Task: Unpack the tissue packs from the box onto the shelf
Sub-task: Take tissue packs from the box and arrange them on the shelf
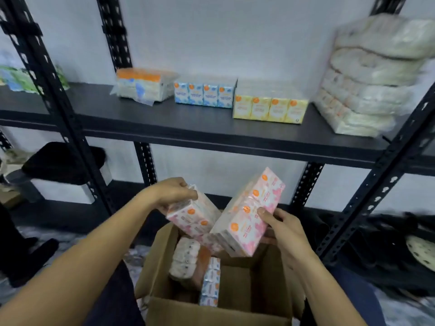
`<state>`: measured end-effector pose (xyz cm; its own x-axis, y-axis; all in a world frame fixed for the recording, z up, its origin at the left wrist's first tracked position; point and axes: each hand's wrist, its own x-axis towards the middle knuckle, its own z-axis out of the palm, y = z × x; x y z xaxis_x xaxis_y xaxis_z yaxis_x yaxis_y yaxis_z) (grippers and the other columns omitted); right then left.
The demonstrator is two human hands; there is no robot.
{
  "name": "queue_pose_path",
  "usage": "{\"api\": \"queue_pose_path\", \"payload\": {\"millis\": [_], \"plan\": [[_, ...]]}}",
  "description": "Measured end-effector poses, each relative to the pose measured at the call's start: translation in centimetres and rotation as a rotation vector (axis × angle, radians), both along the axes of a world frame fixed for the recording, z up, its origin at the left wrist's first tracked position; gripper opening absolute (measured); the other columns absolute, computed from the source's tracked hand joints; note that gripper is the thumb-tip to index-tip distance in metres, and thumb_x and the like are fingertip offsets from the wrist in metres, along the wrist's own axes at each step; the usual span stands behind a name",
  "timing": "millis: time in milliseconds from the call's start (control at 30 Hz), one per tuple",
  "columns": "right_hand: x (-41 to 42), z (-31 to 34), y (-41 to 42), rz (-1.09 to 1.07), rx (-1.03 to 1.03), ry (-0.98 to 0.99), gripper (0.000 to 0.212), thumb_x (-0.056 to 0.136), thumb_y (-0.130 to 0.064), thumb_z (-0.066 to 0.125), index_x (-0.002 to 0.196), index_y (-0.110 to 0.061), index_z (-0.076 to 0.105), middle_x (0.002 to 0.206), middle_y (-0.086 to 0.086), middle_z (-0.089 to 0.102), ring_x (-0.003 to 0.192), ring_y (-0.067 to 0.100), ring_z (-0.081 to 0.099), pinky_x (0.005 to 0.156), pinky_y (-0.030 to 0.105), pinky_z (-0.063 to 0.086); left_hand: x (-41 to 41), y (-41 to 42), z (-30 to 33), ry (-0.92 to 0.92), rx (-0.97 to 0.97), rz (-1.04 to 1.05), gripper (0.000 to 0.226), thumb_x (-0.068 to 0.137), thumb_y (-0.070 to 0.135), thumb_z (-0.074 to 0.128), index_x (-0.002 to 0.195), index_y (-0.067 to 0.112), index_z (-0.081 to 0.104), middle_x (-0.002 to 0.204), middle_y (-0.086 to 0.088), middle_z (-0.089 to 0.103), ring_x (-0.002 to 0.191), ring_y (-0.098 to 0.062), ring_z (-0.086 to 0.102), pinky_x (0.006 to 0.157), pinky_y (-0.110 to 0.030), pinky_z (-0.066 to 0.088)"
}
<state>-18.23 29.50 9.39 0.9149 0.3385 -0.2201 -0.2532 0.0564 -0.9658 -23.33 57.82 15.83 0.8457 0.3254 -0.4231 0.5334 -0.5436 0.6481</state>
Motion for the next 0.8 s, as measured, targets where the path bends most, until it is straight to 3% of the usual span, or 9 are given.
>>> {"api": "queue_pose_path", "payload": {"millis": [100, 200, 400, 533, 633, 733, 800], "plan": [[-0.5, 3.5, 0.4, -0.012, 0.036, -0.071, 0.024, 0.09, -0.02, 0.07, 0.113, -0.014, 0.066, 0.099, 0.003, 0.078, 0.089, 0.021, 0.075, 0.074, 0.04, 0.062, -0.7, 0.6, 4.1, -0.126, 0.012, 0.019, 0.029, 0.083, 0.039, 0.065, 0.1, 0.018, 0.055, 0.08, -0.004, 0.06, 0.069, -0.019, 0.061, 0.051, -0.026, 0.049], [-0.9, 6.7, 0.7, -0.011, 0.08, -0.132, 0.028, 0.089, -0.023, 0.071, 0.116, -0.017, 0.063, 0.099, 0.003, 0.078, 0.09, 0.022, 0.075, 0.079, 0.045, 0.061, -1.3, 1.2, 7.9, -0.225, -0.004, 0.033, 0.03, 0.084, 0.04, 0.062, 0.095, 0.013, 0.054, 0.069, -0.003, 0.056, 0.06, -0.019, 0.056, 0.054, -0.028, 0.049], [-0.3, 12.6, 0.9, -0.048, 0.189, -0.251, 0.026, 0.091, -0.019, 0.068, 0.116, -0.015, 0.063, 0.098, 0.004, 0.078, 0.089, 0.024, 0.076, 0.069, 0.036, 0.06, -2.0, 2.8, 14.5, -0.37, -0.132, 0.109, 0.034, 0.089, 0.039, 0.059, 0.112, 0.014, 0.062, 0.099, -0.01, 0.074, 0.084, -0.028, 0.074, 0.066, -0.036, 0.058], [1.3, 15.5, 0.9, -0.104, 0.247, -0.308, 0.024, 0.094, -0.02, 0.065, 0.116, -0.013, 0.065, 0.102, 0.005, 0.077, 0.091, 0.024, 0.075, 0.068, 0.035, 0.061, -1.2, 3.8, 17.2, -0.503, -0.232, 0.182, 0.025, 0.093, 0.035, 0.056, 0.103, 0.015, 0.064, 0.086, -0.009, 0.076, 0.083, -0.029, 0.072, 0.076, -0.04, 0.058], [2.9, 16.8, 1.2, -0.159, 0.293, -0.331, 0.025, 0.093, -0.02, 0.066, 0.117, -0.012, 0.065, 0.107, 0.006, 0.076, 0.093, 0.025, 0.075, 0.069, 0.035, 0.061, 0.4, 5.2, 18.3, -0.569, -0.336, 0.254, 0.026, 0.091, 0.037, 0.057, 0.097, 0.013, 0.063, 0.076, -0.008, 0.076, 0.081, -0.029, 0.07, 0.072, -0.038, 0.056], [4.9, 17.0, 1.9, -0.227, 0.327, -0.324, 0.03, 0.092, -0.02, 0.068, 0.12, -0.013, 0.061, 0.112, 0.007, 0.073, 0.095, 0.025, 0.074, 0.067, 0.035, 0.061, 2.5, 6.7, 18.2, -0.58, -0.449, 0.317, 0.037, 0.088, 0.039, 0.059, 0.112, 0.012, 0.063, 0.104, -0.016, 0.074, 0.1, -0.033, 0.069, 0.082, -0.041, 0.056], [6.3, 16.6, 2.6, -0.272, 0.333, -0.301, 0.034, 0.091, -0.019, 0.069, 0.123, -0.012, 0.058, 0.115, 0.008, 0.071, 0.097, 0.025, 0.074, 0.068, 0.036, 0.062, 3.8, 7.4, 17.8, -0.609, -0.485, 0.34, 0.032, 0.09, 0.037, 0.058, 0.111, 0.013, 0.061, 0.106, -0.017, 0.072, 0.103, -0.034, 0.067, 0.087, -0.043, 0.054]]}}
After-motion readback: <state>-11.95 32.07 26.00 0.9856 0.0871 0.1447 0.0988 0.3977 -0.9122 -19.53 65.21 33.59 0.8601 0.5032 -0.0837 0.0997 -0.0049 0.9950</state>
